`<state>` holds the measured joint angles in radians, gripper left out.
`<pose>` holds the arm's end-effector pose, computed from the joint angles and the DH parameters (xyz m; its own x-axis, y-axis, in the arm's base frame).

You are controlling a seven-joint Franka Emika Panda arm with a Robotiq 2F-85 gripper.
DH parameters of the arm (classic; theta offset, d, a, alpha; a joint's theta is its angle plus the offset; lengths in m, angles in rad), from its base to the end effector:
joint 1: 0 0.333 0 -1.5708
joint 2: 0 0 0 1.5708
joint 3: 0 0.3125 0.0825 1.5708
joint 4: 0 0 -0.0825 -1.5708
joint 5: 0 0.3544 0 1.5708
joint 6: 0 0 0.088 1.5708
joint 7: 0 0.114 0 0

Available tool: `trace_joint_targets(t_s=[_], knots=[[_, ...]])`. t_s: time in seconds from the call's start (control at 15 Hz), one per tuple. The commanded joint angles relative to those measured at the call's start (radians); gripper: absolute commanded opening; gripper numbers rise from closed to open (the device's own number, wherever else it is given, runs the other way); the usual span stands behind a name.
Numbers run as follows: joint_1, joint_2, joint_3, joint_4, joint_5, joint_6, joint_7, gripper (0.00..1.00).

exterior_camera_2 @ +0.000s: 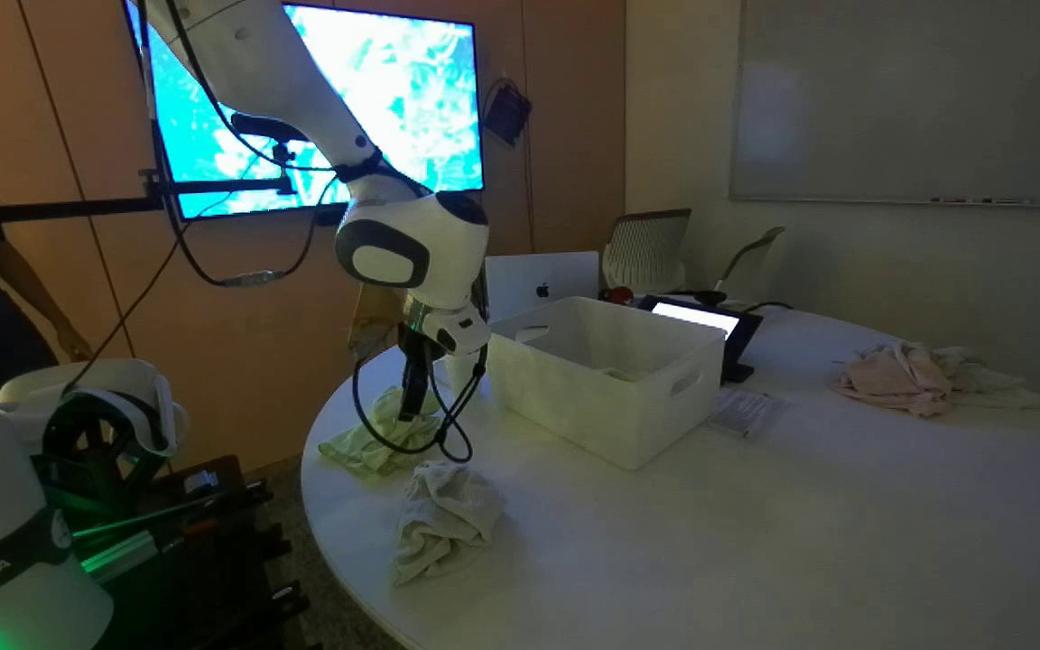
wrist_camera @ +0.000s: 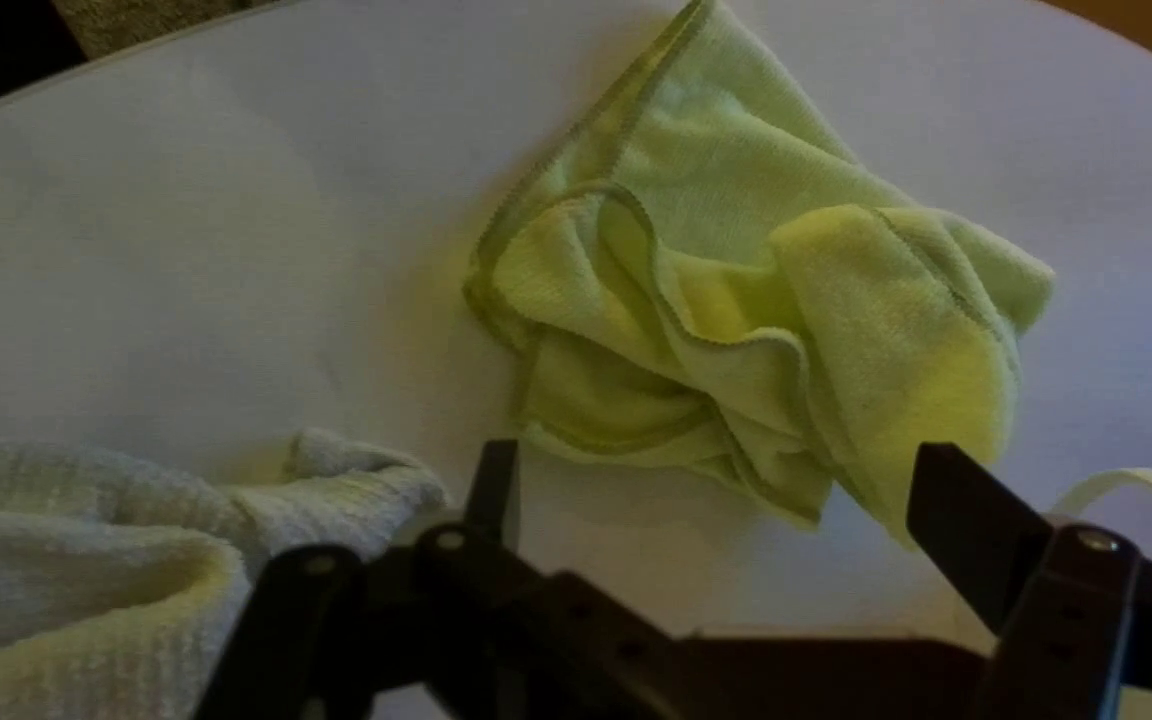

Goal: Put the cloths in the box, then put the marker and the yellow object in the cup

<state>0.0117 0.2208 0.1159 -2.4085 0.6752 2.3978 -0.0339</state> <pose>0.4517 0.0673 0.2225 0.8974 -0.3164 -0.3077 -0.4138 -0.8455 -0.3375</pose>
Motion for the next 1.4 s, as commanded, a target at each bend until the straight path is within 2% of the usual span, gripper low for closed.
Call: trace_joint_targets(t_s=[0.0, 0.27, 0.6, 1.33], knots=[[-0.010, -0.037, -0.041, -0.048, -0.002, -0.003, 0.052, 1.00], [-0.020, -0.060, -0.106, -0.082, -0.071, -0.001, 0.145, 1.00], [-0.046, 0.001, -0.153, -0.044, -0.152, -0.003, 0.224, 1.00], [-0.107, 0.147, -0.159, 0.043, -0.137, 0.002, 0.216, 1.00]])
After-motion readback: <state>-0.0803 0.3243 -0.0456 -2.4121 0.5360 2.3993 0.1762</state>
